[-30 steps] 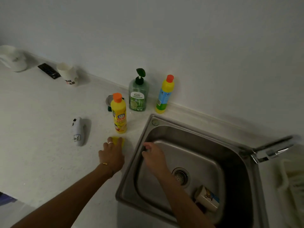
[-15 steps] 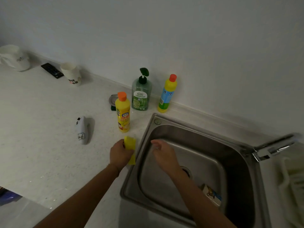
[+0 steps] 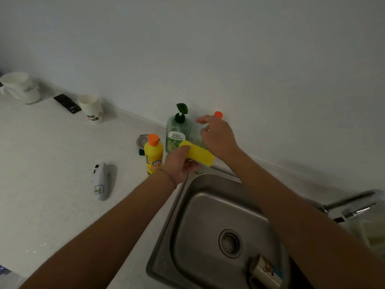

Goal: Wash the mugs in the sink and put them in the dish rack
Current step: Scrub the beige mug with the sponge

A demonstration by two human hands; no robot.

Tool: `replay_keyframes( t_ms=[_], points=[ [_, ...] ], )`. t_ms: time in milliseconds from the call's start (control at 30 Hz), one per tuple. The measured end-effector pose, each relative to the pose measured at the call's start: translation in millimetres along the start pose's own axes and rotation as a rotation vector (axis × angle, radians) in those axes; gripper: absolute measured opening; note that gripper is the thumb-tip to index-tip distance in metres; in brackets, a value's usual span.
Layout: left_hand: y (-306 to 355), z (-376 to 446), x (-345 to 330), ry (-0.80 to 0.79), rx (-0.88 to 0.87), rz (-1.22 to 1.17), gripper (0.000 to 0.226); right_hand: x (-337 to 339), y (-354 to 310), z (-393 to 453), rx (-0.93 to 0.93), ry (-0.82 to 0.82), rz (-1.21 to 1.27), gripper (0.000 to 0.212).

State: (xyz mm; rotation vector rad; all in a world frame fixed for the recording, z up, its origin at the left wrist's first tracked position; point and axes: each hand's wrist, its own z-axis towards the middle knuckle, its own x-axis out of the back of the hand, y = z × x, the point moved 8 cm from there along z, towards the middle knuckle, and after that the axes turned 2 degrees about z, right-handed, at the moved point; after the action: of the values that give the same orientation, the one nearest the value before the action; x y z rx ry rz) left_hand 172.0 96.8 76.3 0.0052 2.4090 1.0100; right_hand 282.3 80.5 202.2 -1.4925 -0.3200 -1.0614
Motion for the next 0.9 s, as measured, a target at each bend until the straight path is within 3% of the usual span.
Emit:
replay_keyframes(
  t_ms=[100, 267, 433, 900],
  points=[
    [22, 16, -10, 0.025, -0.04, -0.091, 0.043, -5, -9, 33, 0.028, -0.085, -0.051, 0.047],
    [50, 42, -20, 0.064, -0.132, -0.336, 0.037, -21, -19, 64, 0.071, -0.332, -0.252, 0.066],
    [63, 56, -32, 0.018, -0.16, -0.54, 0.04, -38, -21, 85, 0.147, -0.518, -0.452, 0.07],
    [62, 67, -28, 0.027, -0.17, -0.576, 0.047, -36, -20, 104, 0.258, -0.446, -0.696, 0.063]
  ],
)
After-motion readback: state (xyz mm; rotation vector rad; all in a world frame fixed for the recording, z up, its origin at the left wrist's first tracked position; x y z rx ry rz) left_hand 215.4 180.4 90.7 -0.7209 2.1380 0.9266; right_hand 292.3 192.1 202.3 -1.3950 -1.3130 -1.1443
